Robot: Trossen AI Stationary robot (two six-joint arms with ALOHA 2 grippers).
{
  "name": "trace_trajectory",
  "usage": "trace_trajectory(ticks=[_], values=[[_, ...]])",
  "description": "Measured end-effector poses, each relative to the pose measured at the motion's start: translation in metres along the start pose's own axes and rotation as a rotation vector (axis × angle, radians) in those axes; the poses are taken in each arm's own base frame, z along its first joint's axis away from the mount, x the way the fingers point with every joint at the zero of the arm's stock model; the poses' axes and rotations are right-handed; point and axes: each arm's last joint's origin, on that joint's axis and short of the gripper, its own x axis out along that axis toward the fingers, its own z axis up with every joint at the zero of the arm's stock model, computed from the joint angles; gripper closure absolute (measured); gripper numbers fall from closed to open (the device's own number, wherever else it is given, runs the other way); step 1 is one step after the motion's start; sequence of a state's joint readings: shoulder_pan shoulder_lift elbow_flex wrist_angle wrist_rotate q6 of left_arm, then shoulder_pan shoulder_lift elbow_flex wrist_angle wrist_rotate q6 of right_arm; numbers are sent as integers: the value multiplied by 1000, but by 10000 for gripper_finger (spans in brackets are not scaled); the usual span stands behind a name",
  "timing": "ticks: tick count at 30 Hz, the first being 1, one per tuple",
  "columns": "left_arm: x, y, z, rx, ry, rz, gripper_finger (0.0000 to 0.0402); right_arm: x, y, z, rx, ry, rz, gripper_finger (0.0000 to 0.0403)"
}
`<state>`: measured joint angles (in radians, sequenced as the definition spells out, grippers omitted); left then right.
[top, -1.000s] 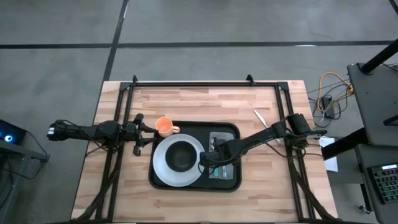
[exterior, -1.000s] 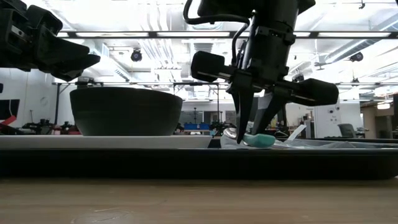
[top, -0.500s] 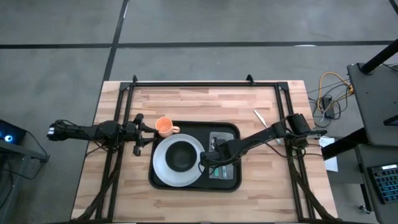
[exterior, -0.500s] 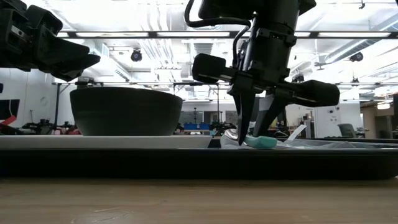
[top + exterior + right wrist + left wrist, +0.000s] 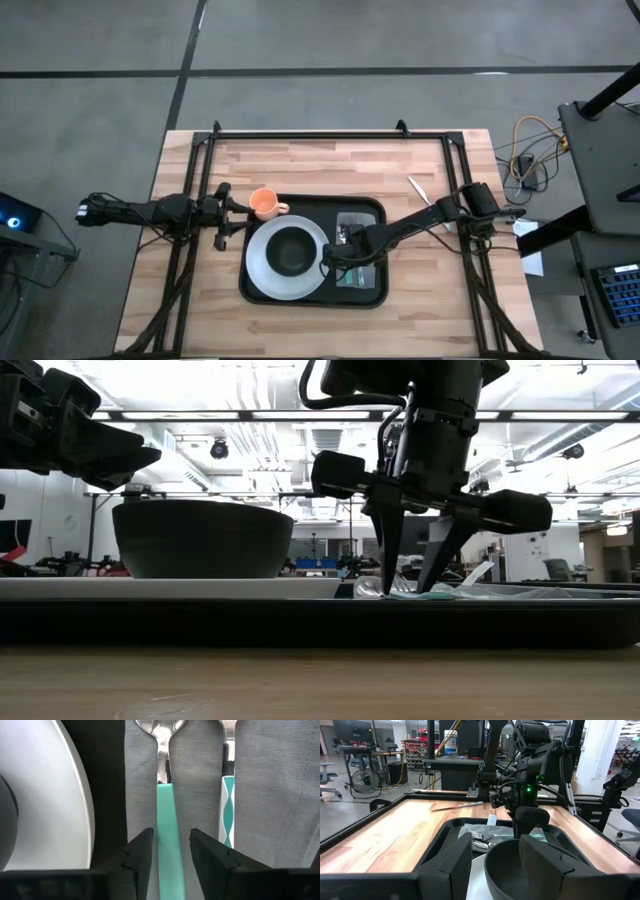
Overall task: Set up tray
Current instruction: Put the blue spoon on the grey napkin beside the blue fork, then put the blue knife on the grey napkin beside the blue fork
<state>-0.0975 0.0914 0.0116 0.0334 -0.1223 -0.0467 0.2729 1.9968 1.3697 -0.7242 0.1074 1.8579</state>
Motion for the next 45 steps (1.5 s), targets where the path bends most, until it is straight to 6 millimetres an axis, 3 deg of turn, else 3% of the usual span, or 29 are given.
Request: trace_trajectory(ticks=[16,28,35,45], values=[[0,0,0,0,0,0,256,-3,3,0,-25,6,12,292],[0,0,0,0,0,0,256,-28,-5,8,-80,-6,-32,294],[0,0,0,0,0,0,256,-51,-17,24,-150,-26,-115,280],[0,0,0,0,0,0,256,-60,-28,62,-270,-34,-220,252]])
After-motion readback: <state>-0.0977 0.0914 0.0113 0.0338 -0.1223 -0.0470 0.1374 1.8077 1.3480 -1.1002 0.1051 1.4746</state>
